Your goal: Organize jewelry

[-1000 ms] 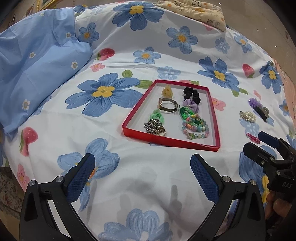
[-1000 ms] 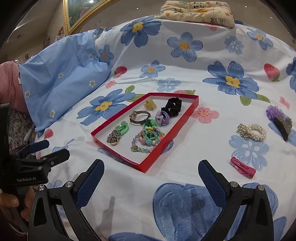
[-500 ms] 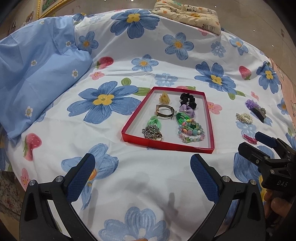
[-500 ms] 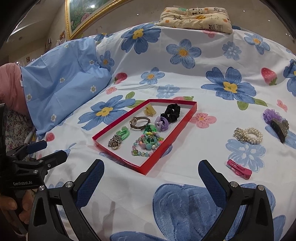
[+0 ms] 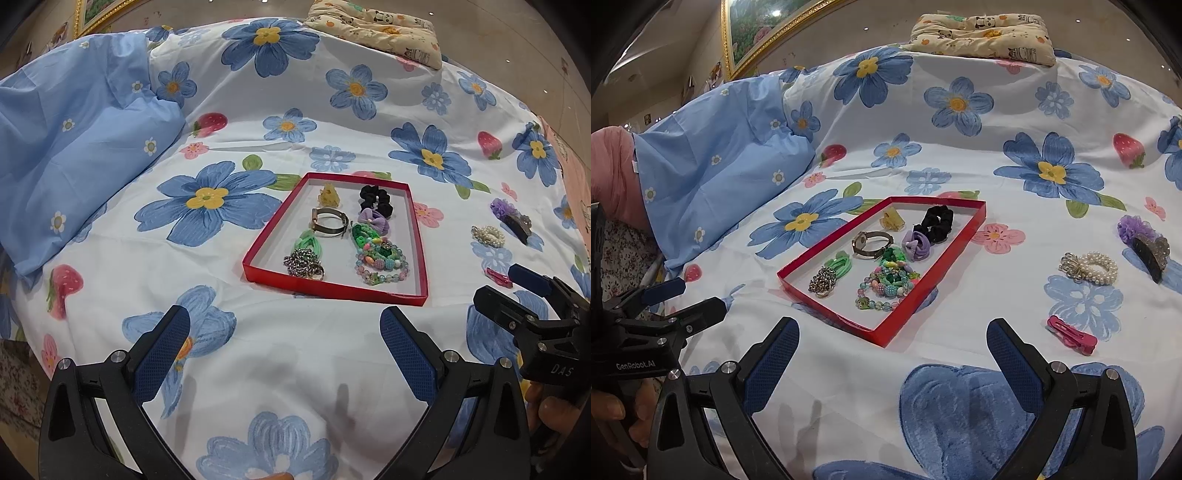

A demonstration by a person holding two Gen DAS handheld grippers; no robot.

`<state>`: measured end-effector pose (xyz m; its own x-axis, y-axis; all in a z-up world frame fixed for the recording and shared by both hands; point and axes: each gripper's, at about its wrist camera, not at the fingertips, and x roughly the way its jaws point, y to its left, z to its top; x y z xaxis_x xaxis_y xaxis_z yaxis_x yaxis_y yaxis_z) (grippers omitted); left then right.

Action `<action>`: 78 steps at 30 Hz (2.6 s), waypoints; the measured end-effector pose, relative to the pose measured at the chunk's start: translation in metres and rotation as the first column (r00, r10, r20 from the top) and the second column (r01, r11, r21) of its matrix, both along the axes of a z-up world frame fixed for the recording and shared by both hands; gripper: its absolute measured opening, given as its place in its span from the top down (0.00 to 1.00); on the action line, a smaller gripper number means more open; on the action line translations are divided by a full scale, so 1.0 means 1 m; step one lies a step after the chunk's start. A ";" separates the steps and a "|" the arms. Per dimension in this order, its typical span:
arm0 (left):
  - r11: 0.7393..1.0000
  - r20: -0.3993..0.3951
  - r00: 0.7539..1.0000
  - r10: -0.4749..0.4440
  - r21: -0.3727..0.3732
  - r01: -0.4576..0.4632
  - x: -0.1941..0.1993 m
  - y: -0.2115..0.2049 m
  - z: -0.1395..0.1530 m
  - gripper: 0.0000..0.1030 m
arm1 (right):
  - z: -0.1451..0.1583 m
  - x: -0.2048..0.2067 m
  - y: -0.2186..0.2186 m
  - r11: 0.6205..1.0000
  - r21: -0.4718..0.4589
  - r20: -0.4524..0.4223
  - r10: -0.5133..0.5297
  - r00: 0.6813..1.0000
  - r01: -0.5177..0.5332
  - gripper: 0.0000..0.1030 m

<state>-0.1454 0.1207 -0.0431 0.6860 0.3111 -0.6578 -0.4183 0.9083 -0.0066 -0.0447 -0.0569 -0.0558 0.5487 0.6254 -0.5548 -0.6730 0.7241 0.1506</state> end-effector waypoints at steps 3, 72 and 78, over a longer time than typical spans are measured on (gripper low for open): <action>1.000 -0.001 1.000 0.000 0.003 0.000 0.000 0.001 0.000 0.00 | 0.000 -0.001 0.000 1.000 0.004 -0.003 -0.001 1.000 0.001 0.00; 1.000 -0.012 1.000 0.001 0.002 -0.001 0.001 0.005 -0.008 0.00 | 0.002 -0.002 0.003 1.000 0.005 0.002 0.002 1.000 -0.002 0.00; 1.000 -0.014 1.000 -0.002 -0.001 0.002 0.003 0.004 -0.008 0.00 | 0.003 -0.002 0.004 1.000 0.006 0.002 0.003 1.000 -0.003 0.00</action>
